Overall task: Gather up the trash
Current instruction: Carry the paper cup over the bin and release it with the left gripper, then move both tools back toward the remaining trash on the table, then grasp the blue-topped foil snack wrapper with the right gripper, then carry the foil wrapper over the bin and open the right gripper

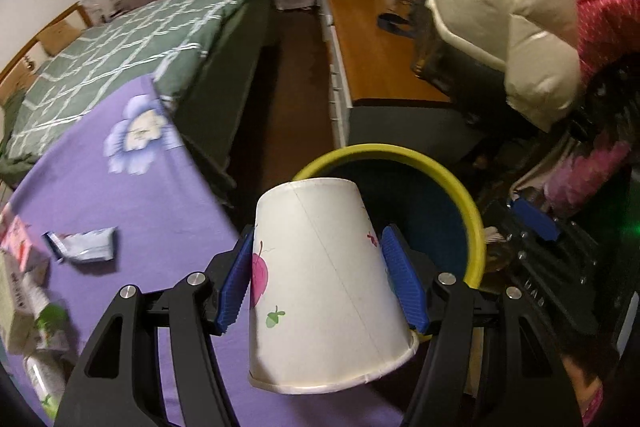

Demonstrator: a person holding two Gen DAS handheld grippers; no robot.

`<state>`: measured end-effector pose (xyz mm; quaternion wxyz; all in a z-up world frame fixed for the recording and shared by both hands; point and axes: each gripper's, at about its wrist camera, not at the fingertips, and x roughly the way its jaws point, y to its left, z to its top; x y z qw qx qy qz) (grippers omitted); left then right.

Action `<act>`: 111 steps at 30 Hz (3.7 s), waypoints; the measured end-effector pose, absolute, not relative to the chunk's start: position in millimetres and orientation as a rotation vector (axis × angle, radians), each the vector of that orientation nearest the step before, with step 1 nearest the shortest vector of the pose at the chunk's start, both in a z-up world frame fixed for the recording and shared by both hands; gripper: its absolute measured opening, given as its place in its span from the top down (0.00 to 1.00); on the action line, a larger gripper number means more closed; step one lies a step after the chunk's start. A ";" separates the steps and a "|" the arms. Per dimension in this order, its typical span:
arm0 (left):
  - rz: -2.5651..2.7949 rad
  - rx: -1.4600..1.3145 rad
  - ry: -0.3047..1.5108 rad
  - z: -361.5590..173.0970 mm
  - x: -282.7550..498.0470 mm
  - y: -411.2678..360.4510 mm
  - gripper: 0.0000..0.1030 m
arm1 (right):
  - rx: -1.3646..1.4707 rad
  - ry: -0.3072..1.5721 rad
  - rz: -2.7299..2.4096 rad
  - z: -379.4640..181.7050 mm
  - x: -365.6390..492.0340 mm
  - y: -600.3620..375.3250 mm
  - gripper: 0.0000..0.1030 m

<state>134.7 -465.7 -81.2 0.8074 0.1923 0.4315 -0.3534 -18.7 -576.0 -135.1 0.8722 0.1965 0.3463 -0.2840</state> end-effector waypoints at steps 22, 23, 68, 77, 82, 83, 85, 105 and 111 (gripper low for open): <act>-0.788 0.419 0.922 -99.4 125.8 -490.6 0.17 | 0.450 0.725 -0.613 -141.9 -32.5 -592.6 0.59; -0.783 0.413 0.913 -96.3 125.6 -485.3 0.16 | 0.447 0.727 -0.605 -141.6 -31.1 -590.0 0.59; -0.144 -0.053 0.756 -54.0 163.3 -45.3 0.06 | -0.035 0.831 0.092 -102.7 232.0 -289.7 0.59; -0.162 -0.045 0.777 -59.8 199.7 -62.2 0.06 | -0.127 0.901 0.099 -132.2 268.9 -276.5 0.50; -0.176 -0.048 0.787 -63.5 213.3 -69.3 0.06 | -0.111 0.931 0.108 -140.1 276.1 -284.4 0.50; -0.179 -0.046 0.789 -64.7 215.0 -71.0 0.06 | -0.107 0.932 0.109 -139.5 275.4 -286.2 0.55; -0.183 -0.044 0.795 -67.0 217.9 -73.5 0.06 | -0.087 0.944 0.115 -138.5 274.8 -290.3 0.73; -0.215 -0.042 0.770 -58.0 192.3 -82.6 0.06 | 0.154 0.802 0.090 -76.1 174.0 -346.7 0.93; -0.232 -0.032 0.769 -55.9 179.3 -88.4 0.06 | 0.189 0.778 -0.038 -75.0 127.4 -388.7 0.92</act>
